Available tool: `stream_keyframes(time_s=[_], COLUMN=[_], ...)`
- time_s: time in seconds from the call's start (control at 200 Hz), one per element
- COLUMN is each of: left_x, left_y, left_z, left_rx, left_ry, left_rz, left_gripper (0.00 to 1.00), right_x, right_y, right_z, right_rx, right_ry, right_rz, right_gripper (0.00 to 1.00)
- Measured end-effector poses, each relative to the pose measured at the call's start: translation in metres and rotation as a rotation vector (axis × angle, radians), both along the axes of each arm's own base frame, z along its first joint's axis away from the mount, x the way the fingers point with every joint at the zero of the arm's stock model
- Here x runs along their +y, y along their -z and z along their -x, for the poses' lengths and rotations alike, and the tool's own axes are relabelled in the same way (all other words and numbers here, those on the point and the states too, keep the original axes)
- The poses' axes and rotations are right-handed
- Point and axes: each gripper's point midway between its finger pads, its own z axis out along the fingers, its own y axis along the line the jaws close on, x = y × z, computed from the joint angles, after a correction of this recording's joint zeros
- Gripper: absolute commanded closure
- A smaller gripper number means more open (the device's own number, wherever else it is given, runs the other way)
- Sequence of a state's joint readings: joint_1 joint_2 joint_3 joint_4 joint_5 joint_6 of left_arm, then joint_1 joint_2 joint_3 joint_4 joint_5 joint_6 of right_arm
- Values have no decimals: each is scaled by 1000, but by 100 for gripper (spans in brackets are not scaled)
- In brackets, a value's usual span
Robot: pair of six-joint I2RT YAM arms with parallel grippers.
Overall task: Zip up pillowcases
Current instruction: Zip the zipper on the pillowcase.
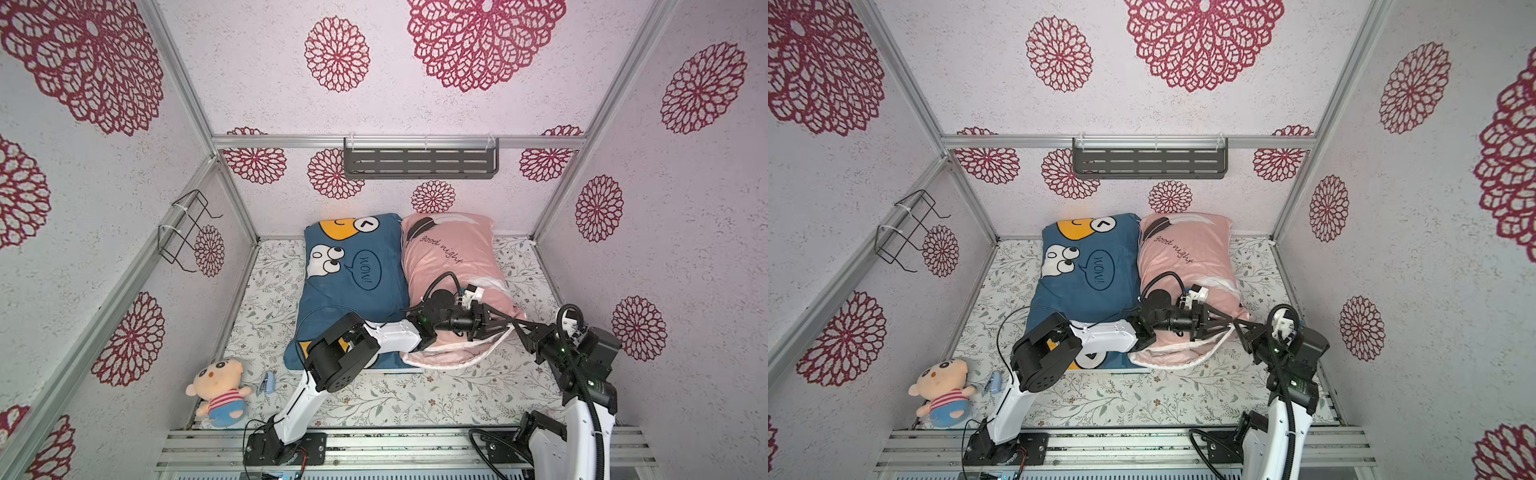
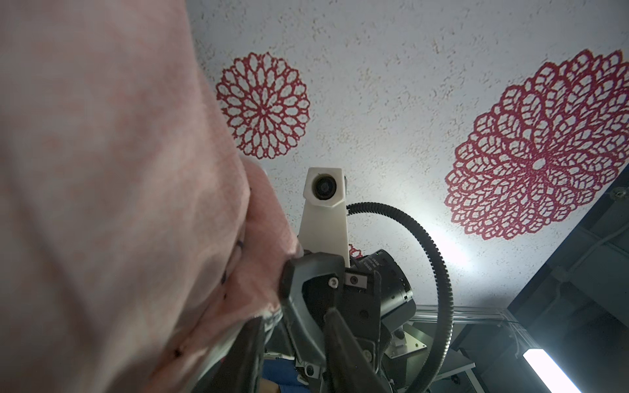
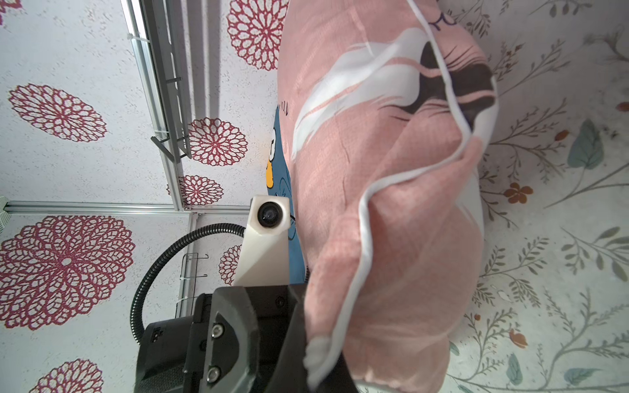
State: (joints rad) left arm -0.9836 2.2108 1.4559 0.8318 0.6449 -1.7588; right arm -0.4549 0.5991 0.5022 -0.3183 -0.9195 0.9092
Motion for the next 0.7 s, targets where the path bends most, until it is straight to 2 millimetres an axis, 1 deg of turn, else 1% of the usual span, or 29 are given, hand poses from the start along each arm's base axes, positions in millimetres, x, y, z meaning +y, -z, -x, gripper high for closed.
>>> stream_keyframes(time_s=[0.145,0.38,0.585,0.701], left_x=[0,0,-1,-3], left_y=[0,1,2,6], left_z=[0,0,3,4], left_rx=[0,5,7,11], left_ry=[0,1,6,10], left_rz=[0,-1,-2,-7], left_gripper=[69,78,78,81], right_x=[0,-1,-1,-1], right_y=[1,1,1,1], right_z=[0,0,-1,0], right_rx=[2,3,3,3], right_ry=[2,5,6,6], right_rz=[0,2,2,2], right_gripper=[100,100,100,100])
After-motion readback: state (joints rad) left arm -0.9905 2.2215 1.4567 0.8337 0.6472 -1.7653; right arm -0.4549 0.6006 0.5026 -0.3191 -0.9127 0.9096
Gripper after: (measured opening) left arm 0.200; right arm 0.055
